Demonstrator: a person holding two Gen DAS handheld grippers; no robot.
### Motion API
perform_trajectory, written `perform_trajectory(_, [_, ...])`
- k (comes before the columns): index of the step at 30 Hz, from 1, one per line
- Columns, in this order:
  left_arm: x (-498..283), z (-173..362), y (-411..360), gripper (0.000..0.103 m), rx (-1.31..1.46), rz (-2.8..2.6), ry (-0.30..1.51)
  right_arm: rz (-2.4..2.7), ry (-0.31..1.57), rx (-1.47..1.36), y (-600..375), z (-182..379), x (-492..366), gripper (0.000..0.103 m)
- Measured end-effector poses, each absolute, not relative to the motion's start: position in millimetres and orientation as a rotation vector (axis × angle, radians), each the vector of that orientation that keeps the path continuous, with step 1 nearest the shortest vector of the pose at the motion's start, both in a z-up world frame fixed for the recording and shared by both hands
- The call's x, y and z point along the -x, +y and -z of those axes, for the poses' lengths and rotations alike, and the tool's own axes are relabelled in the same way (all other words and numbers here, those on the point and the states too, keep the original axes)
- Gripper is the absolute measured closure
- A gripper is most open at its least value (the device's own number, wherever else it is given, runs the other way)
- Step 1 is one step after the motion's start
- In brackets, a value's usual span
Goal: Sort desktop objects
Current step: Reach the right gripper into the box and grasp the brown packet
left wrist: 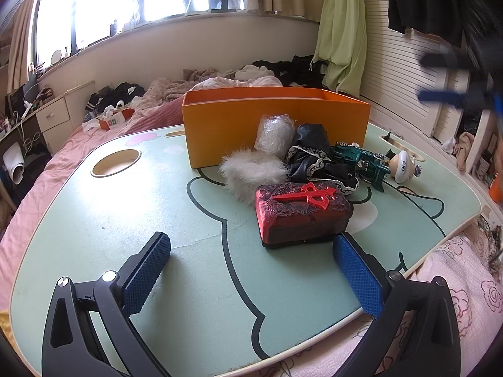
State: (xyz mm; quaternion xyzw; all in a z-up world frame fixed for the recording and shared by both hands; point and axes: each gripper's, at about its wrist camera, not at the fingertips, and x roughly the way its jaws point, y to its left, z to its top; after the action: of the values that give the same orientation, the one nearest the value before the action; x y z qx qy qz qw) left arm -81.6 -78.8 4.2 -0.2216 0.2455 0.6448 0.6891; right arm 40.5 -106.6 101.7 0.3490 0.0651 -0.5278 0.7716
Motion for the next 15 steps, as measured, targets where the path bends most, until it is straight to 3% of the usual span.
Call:
perform_trajectory(2, [82,-4,-79,0.0,0.496,-1.442,0.549,1.072,0.125,-0.814,-140,-116,-34,0.001])
perform_trajectory(7, [82,-4,-79,0.0,0.495,-1.442,0.548,0.899,0.231,-1.101,-263,-106,-55,0.023])
perform_trajectory(15, [80,-4,-77,0.0,0.49,-1.442,0.537,0.986,0.587,-1.141,-358,-65,-124,0.024])
